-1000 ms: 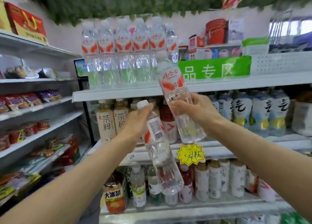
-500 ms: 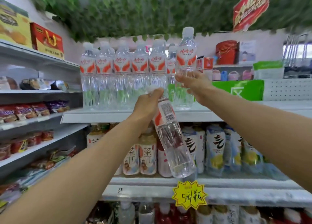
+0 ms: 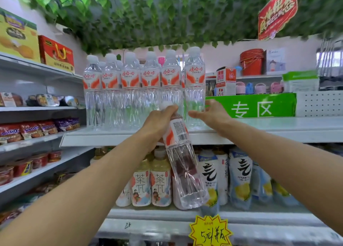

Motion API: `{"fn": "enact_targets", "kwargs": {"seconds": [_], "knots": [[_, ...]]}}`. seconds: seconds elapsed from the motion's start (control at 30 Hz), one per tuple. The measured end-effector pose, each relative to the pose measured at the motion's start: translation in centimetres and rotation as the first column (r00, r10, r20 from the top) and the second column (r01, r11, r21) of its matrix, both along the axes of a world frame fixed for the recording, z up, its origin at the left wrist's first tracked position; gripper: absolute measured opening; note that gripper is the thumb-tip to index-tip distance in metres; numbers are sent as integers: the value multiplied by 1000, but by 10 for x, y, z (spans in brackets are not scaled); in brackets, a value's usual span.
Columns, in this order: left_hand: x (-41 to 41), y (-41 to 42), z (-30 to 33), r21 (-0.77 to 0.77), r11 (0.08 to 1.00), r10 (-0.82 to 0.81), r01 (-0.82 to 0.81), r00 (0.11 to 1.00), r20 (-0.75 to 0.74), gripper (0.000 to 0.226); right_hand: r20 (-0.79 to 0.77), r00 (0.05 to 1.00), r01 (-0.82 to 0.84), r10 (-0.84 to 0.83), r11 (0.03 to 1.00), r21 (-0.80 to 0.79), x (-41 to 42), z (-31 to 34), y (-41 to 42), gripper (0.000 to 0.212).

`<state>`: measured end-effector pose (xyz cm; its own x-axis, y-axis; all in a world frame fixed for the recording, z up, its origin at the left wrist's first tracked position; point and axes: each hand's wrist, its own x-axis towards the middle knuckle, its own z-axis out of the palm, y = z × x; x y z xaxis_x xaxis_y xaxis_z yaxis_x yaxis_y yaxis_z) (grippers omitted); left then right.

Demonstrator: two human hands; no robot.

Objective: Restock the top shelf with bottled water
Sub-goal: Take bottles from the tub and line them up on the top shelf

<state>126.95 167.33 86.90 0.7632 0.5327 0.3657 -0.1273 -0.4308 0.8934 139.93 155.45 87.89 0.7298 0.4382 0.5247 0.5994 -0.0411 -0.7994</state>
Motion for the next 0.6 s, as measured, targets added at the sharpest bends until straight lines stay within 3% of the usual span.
{"fn": "enact_targets", "kwargs": {"seconds": [0.07, 0.17, 0.37, 0.6], "knots": [[2, 0, 1, -6, 1000, -5, 4, 1000, -20, 45, 50, 999, 10, -9, 1000, -9, 4, -5, 1, 38], [4, 0, 1, 6, 1000, 1, -1, 999, -46, 46, 56, 998, 33, -31, 999, -30, 10, -2, 7, 32], [5, 2, 1, 1, 1000, 4, -4, 999, -52, 51, 30, 995, 102, -100, 992, -73, 22, 0, 22, 62], [7, 6, 0, -10, 1000, 2, -3, 998, -56, 51, 32, 993, 112, -110, 991, -73, 32, 2, 29, 48]]}}
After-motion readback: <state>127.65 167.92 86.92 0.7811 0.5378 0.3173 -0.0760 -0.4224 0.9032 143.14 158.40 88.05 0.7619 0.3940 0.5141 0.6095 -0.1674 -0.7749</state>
